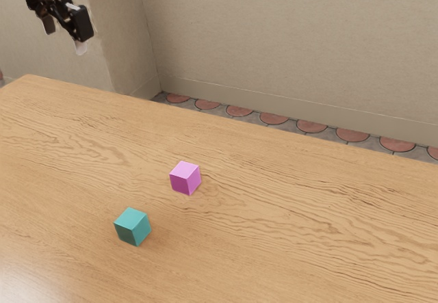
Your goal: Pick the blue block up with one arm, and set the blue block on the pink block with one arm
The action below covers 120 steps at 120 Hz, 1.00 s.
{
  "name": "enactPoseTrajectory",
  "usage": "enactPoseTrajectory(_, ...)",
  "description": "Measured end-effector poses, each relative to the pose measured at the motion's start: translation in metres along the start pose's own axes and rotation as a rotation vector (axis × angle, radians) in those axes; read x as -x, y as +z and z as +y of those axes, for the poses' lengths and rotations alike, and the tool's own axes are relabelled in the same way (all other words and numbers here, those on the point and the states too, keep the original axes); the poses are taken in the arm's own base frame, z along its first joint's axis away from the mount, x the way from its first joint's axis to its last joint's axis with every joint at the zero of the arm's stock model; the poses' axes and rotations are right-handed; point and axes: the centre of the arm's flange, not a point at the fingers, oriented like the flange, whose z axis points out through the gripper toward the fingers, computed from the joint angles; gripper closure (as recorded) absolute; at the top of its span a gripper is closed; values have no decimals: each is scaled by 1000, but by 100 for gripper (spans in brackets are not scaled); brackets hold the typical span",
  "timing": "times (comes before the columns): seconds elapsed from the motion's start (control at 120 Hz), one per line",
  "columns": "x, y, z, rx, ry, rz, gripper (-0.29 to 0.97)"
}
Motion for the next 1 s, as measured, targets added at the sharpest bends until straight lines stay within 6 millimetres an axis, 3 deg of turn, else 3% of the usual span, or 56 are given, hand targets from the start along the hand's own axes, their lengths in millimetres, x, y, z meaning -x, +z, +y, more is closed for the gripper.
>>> enactPoseTrajectory(0.208, 22, 6, -3, 55, 134, -155, 0)
enactPoseTrajectory(0.283, 14, 23, -1, 87, 192, -195, 0)
enactPoseTrajectory(0.475, -13, 55, 33, 117, 349, -257, 0)
enactPoseTrajectory(0.567, -25, 85, 48, 136, 399, -304, 0)
enactPoseTrajectory(0.775, -27, 176, 70, 181, 416, -399, 0)
enactPoseTrajectory(1.0, -21, 256, 71, 212, 345, -422, 0)
